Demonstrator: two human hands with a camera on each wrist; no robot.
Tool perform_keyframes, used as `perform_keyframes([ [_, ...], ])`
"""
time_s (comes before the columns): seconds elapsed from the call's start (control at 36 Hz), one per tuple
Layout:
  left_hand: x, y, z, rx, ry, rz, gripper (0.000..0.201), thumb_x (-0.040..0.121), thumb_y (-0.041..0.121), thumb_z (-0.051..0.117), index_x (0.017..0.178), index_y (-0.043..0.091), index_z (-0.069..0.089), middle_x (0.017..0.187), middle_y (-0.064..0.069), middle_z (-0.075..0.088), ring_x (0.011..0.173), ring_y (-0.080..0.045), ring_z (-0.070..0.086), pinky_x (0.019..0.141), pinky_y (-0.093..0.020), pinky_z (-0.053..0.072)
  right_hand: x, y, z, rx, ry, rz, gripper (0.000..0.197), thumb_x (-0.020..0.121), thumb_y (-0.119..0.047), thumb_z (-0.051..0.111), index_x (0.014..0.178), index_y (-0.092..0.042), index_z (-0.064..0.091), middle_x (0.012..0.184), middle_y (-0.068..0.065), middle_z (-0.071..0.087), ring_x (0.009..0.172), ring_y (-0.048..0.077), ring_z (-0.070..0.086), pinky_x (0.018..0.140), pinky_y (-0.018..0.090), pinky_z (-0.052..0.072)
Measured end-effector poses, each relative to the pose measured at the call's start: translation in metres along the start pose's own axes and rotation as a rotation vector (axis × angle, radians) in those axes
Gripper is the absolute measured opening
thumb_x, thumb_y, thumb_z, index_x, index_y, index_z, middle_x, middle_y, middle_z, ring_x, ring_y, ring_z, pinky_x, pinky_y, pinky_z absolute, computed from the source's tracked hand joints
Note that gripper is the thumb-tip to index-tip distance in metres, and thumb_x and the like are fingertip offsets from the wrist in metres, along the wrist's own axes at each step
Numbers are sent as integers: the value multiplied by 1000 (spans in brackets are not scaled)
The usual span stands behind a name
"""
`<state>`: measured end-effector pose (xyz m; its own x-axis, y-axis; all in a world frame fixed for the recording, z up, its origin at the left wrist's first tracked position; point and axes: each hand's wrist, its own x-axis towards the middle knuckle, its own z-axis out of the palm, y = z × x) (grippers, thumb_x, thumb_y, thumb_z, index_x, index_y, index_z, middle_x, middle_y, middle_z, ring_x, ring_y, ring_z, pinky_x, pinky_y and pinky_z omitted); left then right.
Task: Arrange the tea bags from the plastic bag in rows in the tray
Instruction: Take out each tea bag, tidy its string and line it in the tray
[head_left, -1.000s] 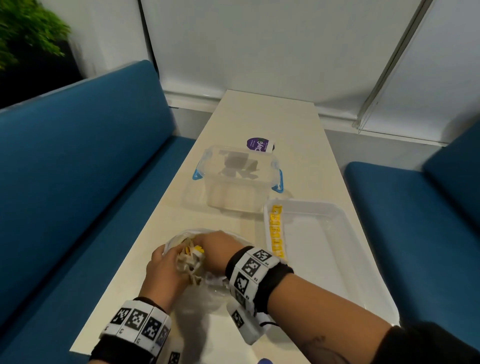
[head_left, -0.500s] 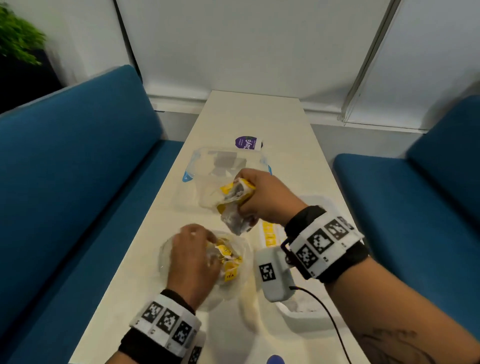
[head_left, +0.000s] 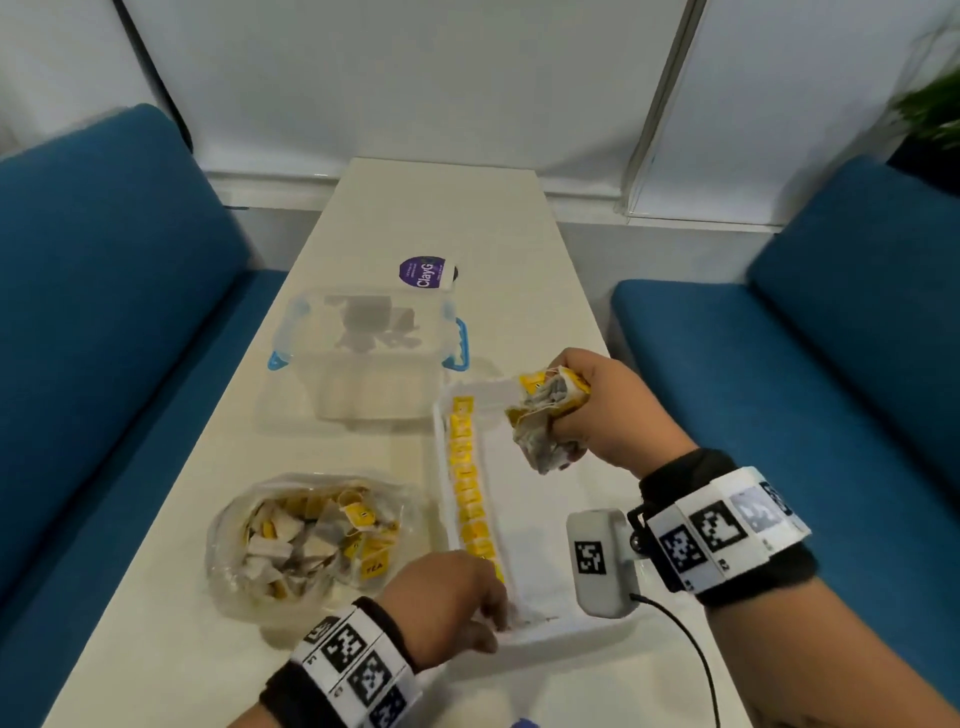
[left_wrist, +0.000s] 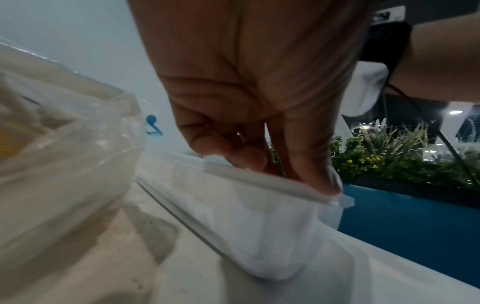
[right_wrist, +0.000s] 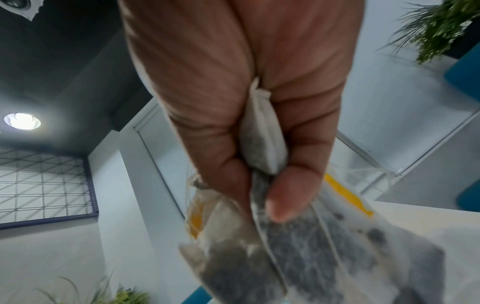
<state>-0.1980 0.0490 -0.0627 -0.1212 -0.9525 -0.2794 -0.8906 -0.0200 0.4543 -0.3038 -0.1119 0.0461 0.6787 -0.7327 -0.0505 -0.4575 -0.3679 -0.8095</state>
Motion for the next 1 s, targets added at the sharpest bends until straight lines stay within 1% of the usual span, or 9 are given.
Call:
perform_keyframes([
  [0.25, -1, -3, -21, -44, -122, -166, 21, 81, 40, 64, 95, 24, 69, 92, 12, 63, 75, 1, 53, 62, -16, 37, 0, 34, -15, 5, -24, 60, 36, 64, 12, 62, 77, -21, 53, 73, 0, 56, 61, 16, 55, 48, 29, 54],
  [0.33, -1, -9, -32, -104, -41, -223, 27, 82, 51, 60, 98, 30, 66, 90, 19, 61, 75, 5, 53, 75, -19, 46, 1, 34, -19, 33, -42, 50, 34, 63, 10, 64, 80, -17, 56, 74, 0, 58, 66, 17, 57, 58, 35, 56],
  [0.42, 6, -8, -46, -456, 151, -263, 56, 69, 66, 64, 116, 41, 47, 109, 20, 55, 93, 1, 57, 80, -16, 47, 0, 28, -21, 122, -94, 31, 33, 61, 13, 65, 82, -12, 56, 73, 4, 59, 64, 18, 56, 59, 37, 54],
  [0.47, 17, -1, -56, -857, 301, -242, 94, 40, 83, 66, 121, 46, 36, 118, 16, 50, 100, -4, 58, 79, -20, 50, 1, 23, -20, 212, -142, 20, 34, 60, 16, 64, 81, -9, 56, 74, 10, 60, 64, 22, 57, 59, 40, 53],
  [0.56, 35, 9, -59, -1465, 288, -223, 112, 19, 80, 73, 122, 44, 47, 122, -1, 57, 101, -21, 59, 75, -35, 52, 2, 18, -12, 320, -204, 20, 38, 59, 20, 64, 79, -12, 56, 77, 13, 60, 68, 25, 58, 60, 40, 53],
  [0.69, 53, 29, -54, -2071, 92, -75, 89, 19, 64, 84, 95, 16, 77, 106, -16, 70, 93, -33, 69, 79, -58, 50, 3, 15, 8, 336, -181, 18, 40, 61, 19, 65, 76, -17, 54, 69, 0, 57, 66, 14, 54, 57, 26, 48],
  [0.81, 56, 31, -45, -2126, 180, -62, 78, 17, 53, 90, 86, 19, 78, 99, -11, 73, 86, -27, 71, 70, -51, 57, -1, 18, 24, 215, -78, -28, 30, 66, 9, 62, 81, -16, 52, 68, -3, 53, 62, 12, 50, 56, 25, 42],
  [0.92, 57, 26, -39, -2123, 286, -99, 75, 24, 50, 91, 89, 16, 77, 92, -12, 72, 74, -24, 71, 58, -40, 57, -8, 24, 40, -97, -30, -130, 36, 73, -8, 61, 104, -21, 48, 99, -1, 52, 92, 15, 51, 76, 30, 46],
  [1.0, 56, 25, -37, -2053, 395, -175, 58, 59, 43, 78, 108, 16, 66, 90, -10, 71, 74, -22, 69, 59, -36, 56, -12, 29, 48, -225, 8, -211, 41, 77, -16, 59, 117, -20, 46, 111, -2, 46, 102, 15, 43, 85, 30, 42],
])
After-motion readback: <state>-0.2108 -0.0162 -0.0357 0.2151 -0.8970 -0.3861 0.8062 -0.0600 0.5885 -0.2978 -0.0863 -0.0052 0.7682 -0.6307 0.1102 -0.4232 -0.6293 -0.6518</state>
